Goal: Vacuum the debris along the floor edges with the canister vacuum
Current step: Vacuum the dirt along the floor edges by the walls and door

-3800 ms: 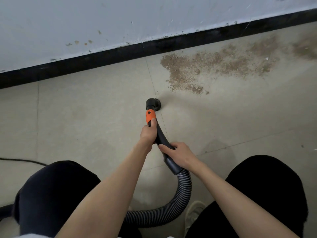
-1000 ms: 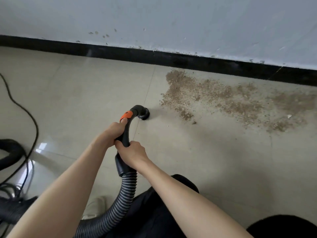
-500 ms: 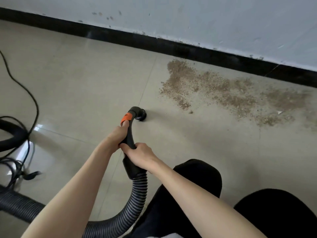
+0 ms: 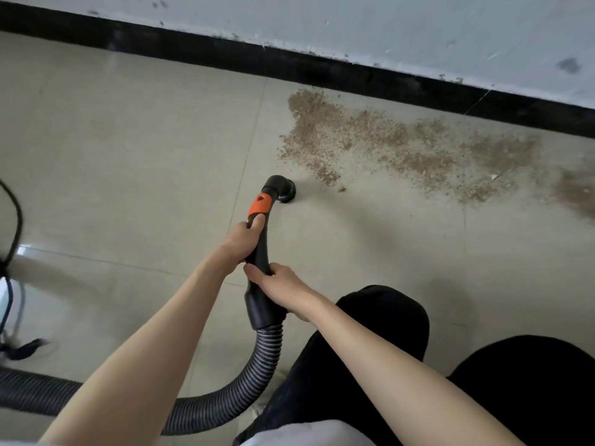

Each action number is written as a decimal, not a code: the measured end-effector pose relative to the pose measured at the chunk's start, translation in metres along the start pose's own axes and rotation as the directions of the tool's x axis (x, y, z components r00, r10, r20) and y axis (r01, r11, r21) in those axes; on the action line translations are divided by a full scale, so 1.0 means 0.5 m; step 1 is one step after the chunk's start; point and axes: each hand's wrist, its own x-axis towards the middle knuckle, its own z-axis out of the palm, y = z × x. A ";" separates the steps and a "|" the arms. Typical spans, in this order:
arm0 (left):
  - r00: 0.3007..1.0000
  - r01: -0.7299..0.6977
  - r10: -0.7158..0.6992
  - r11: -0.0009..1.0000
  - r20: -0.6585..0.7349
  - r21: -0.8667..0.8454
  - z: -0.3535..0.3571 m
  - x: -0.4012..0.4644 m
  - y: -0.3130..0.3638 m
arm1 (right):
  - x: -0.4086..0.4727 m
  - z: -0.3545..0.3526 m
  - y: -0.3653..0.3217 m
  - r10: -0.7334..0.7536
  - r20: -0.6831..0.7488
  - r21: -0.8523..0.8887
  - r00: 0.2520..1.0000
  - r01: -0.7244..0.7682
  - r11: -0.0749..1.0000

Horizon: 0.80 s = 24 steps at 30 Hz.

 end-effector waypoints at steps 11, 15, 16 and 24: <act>0.967 -0.242 0.254 0.932 -0.012 0.269 -0.010 0.013 -0.077 | 0.106 -0.167 -0.047 0.069 -0.041 0.062 0.997 -0.067 0.996; 0.950 -0.309 0.311 0.922 0.031 0.234 0.015 0.012 -0.107 | 0.169 -0.189 -0.023 0.106 -0.036 0.450 0.994 -0.078 0.890; 0.944 -0.326 0.327 0.913 0.037 0.243 0.023 0.011 -0.115 | 0.185 -0.182 -0.013 0.106 -0.051 0.499 0.993 -0.067 0.864; 0.925 -0.379 0.345 0.868 0.160 0.320 0.033 -0.013 -0.214 | 0.216 -0.106 0.091 0.134 -0.159 0.701 0.978 0.016 0.713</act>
